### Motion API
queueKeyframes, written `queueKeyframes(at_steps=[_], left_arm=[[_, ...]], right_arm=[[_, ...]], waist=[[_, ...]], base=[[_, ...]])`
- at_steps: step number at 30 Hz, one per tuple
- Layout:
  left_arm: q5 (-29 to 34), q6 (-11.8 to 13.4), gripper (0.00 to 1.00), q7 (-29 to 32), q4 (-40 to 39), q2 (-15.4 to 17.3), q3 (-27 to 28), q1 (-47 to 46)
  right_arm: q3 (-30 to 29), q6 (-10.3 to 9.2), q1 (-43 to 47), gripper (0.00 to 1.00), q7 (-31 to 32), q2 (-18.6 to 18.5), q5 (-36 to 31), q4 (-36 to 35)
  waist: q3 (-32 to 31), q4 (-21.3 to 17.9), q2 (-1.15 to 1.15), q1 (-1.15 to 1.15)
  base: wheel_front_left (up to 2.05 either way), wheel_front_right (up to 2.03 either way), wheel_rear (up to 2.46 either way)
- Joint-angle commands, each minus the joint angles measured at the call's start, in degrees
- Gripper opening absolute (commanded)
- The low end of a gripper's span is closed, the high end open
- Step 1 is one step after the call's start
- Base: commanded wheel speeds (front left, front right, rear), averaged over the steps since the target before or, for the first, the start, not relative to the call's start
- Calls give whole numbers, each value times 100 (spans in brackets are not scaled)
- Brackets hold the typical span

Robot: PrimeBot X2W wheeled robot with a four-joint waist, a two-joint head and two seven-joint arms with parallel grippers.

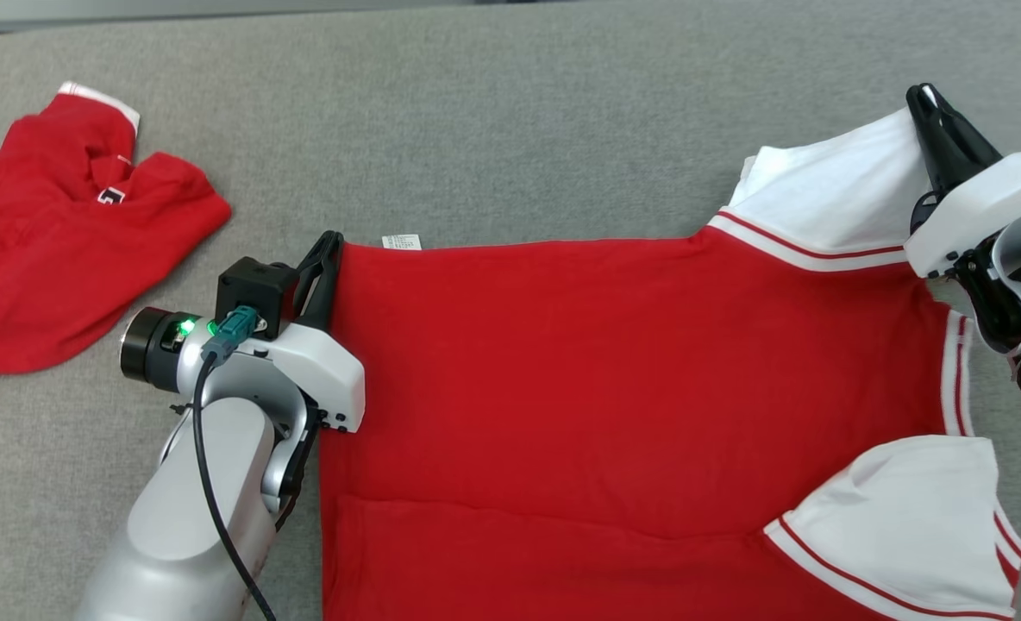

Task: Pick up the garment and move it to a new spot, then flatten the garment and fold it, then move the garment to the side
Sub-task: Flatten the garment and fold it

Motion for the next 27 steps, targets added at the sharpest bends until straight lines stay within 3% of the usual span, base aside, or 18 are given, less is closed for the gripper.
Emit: queueKeyframes(at_steps=[1, 11, 27], left_arm=[[-50, 25, 0, -48, 41, 70, 24, 7], [-155, 65, 0, -106, 203, 146, -29, 550], [-247, 148, 0, 63, -290, 448, -150, 1470]], right_arm=[[-4, 1, 143, 0, -58, -65, 63, -119], [-413, 1, 1144, 0, -59, -35, -237, -868], [-106, 1, 2348, 0, 111, -195, 9, -1326]], waist=[[-172, -127, 0, 0], [-827, -427, 0, 0], [-1584, -689, 0, 0]], base=[[0, 0, 0], [0, 0, 0], [0, 0, 0]])
